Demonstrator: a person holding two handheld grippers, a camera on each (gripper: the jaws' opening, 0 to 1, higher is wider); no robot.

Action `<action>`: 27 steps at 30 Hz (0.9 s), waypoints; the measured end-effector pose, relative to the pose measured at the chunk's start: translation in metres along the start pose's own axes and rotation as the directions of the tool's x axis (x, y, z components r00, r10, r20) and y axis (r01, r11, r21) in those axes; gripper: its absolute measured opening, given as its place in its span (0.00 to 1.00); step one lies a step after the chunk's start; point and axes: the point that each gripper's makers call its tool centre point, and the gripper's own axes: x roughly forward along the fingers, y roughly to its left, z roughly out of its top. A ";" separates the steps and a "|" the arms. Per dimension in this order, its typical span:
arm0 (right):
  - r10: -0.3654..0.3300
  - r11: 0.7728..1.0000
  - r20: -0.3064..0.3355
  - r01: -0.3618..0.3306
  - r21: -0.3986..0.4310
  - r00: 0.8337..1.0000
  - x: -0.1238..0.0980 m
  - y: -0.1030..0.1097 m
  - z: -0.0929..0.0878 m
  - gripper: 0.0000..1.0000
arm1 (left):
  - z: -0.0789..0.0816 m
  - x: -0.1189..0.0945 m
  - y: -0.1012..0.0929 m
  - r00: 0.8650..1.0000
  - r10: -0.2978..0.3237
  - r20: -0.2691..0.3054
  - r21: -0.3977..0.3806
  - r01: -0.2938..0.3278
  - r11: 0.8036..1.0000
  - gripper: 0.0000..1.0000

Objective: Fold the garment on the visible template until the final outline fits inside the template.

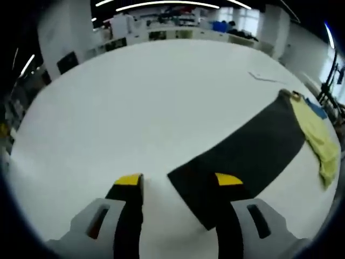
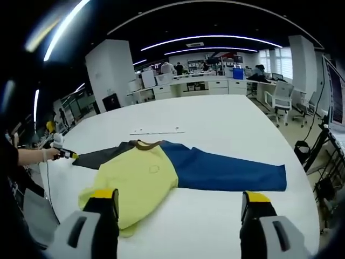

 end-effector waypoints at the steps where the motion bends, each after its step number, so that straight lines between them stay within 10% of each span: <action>1: 0.003 1.000 0.003 -0.003 0.001 1.000 0.001 0.001 0.000 0.95 | 0.000 -0.003 -0.002 1.000 -0.001 0.005 0.000 0.001 1.000 0.52; 16: 0.080 0.997 0.020 -0.080 -0.015 0.997 0.009 0.010 -0.005 0.94 | 0.020 -0.087 -0.062 0.989 -0.066 0.131 0.011 0.065 0.998 0.55; 27: 0.122 0.992 0.034 -0.120 -0.037 0.992 -0.005 0.002 -0.014 0.91 | 0.014 -0.123 -0.145 0.971 -0.140 0.193 0.017 0.139 0.990 0.53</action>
